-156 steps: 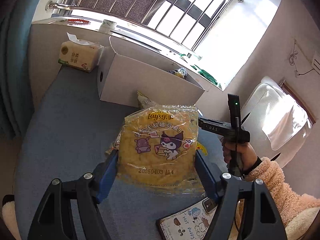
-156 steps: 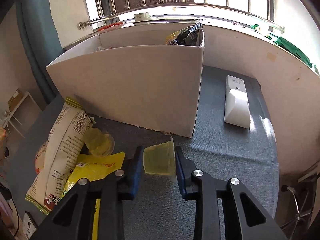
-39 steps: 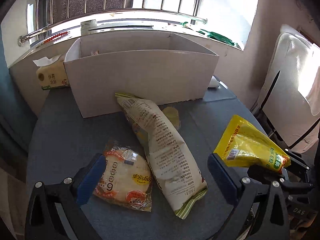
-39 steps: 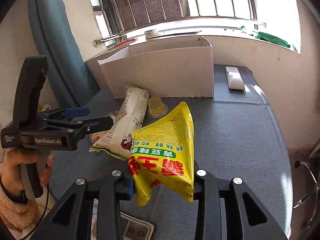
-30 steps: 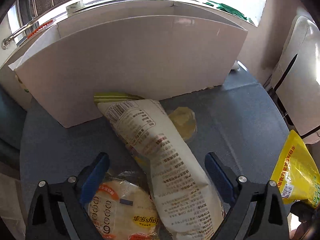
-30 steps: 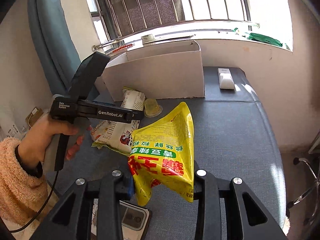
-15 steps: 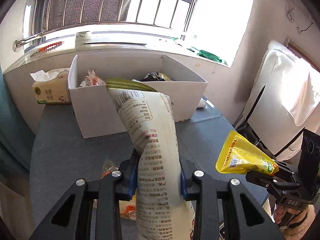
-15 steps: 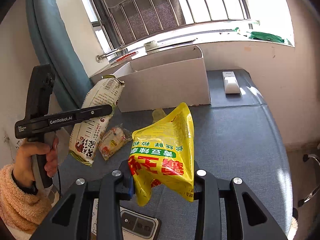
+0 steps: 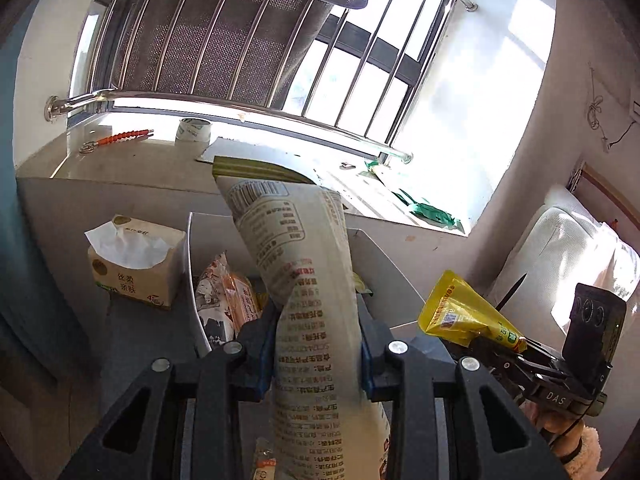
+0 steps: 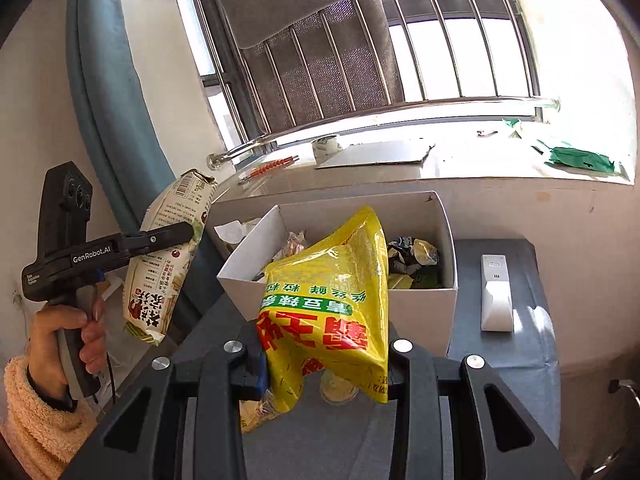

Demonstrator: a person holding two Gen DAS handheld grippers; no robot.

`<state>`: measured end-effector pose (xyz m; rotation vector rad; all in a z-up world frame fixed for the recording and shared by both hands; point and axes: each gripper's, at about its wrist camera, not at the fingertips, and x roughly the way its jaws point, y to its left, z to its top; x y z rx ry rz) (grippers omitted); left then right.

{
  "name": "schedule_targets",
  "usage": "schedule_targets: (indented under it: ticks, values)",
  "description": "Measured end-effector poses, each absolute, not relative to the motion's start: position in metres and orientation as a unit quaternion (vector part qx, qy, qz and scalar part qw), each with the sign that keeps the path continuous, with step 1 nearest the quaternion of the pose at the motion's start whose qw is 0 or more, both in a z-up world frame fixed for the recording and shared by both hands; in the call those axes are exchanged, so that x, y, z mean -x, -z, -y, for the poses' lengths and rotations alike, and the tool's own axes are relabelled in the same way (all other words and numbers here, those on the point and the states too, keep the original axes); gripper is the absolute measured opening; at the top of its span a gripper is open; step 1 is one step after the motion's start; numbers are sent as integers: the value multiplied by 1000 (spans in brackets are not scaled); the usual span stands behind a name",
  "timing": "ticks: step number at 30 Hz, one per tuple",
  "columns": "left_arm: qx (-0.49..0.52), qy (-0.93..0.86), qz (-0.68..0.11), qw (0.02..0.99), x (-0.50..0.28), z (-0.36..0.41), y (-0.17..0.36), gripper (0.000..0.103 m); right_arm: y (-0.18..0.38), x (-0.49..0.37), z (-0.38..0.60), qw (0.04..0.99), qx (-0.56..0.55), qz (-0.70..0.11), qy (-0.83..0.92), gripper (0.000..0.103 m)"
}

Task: Organize snacks
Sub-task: 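Lower the white bag and yellow bag into the white box and release, then grasp the remaining yellow jelly cup with the right gripper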

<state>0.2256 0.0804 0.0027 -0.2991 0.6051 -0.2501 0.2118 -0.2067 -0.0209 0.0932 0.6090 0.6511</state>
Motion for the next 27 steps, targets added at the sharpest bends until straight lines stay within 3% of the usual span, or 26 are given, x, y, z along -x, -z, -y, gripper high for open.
schedule_targets:
  ticks: [8, 9, 10, 11, 12, 13, 27]
  values:
    - [119, 102, -339, 927, -334, -64, 0, 37, 13, -323, 182, 902, -56, -331, -272, 38]
    - [117, 94, -342, 928, -343, -63, 3, 38, 15, -332, 181, 901, -65, -333, -270, 41]
    - [107, 89, -349, 927, -351, -60, 7, 42, 18, -340, 180, 899, -62, -336, -273, 54]
    - [96, 79, -359, 925, -356, -58, 10, 60, 21, -347, 178, 897, -53, -342, -275, 67]
    - [88, 64, -372, 922, -360, -57, 14, 78, 26, -353, 176, 894, -48, -350, -274, 98]
    - [83, 56, -379, 920, -362, -57, 17, 102, 30, -356, 176, 893, -48, -356, -272, 103]
    - [48, 64, -347, 934, -288, -60, 13, 103, 20, -308, 192, 911, -37, -319, -260, 103]
